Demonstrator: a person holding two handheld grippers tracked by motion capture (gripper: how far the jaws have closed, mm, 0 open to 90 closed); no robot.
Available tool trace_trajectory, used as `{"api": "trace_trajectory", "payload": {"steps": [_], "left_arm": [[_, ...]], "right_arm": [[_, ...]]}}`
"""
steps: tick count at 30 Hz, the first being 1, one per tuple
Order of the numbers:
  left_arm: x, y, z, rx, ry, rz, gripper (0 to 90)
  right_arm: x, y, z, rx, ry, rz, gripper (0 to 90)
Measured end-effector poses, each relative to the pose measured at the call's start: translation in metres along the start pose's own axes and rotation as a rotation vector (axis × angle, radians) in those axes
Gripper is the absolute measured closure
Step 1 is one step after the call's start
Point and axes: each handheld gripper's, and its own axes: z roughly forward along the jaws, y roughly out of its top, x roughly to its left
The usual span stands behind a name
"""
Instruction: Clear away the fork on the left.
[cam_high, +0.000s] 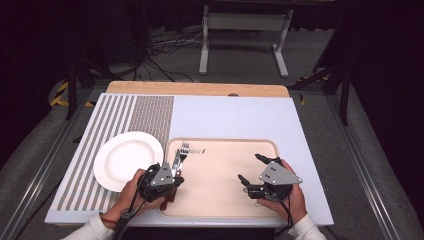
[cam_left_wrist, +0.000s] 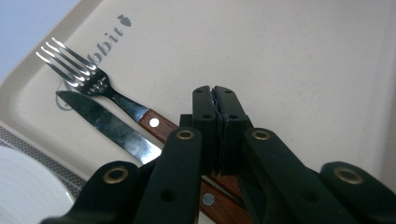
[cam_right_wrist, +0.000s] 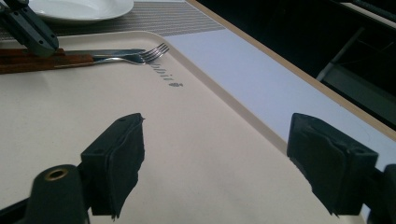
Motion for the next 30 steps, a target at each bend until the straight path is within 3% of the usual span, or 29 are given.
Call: {"api": "trace_trajectory", "payload": {"steps": [5,7,9,15,21,30], "left_arm": [[0.003,0.0,-0.003,-0.025,0.004,-0.016,85.6],[0.002,0.002,-0.005,-0.039,0.02,0.002,82.9],[0.003,0.002,-0.007,-0.059,0.013,-0.002,82.9],[0.006,0.001,-0.013,-0.104,0.075,0.046,74.4],[0.007,0.0,-0.014,-0.118,0.086,0.115,67.3],[0.013,0.0,-0.017,-0.165,0.088,0.106,52.0]], "right_arm": [[0.0,-0.001,0.001,0.006,0.003,-0.003,20.1],[-0.002,-0.003,0.003,0.008,0.002,0.001,20.1],[-0.004,-0.004,0.004,0.01,0.007,0.025,20.1],[-0.005,-0.007,0.002,-0.005,0.006,0.031,20.4],[-0.001,-0.007,0.0,-0.05,0.011,0.021,21.1],[0.0,-0.008,0.002,-0.052,0.008,0.033,21.2]]}}
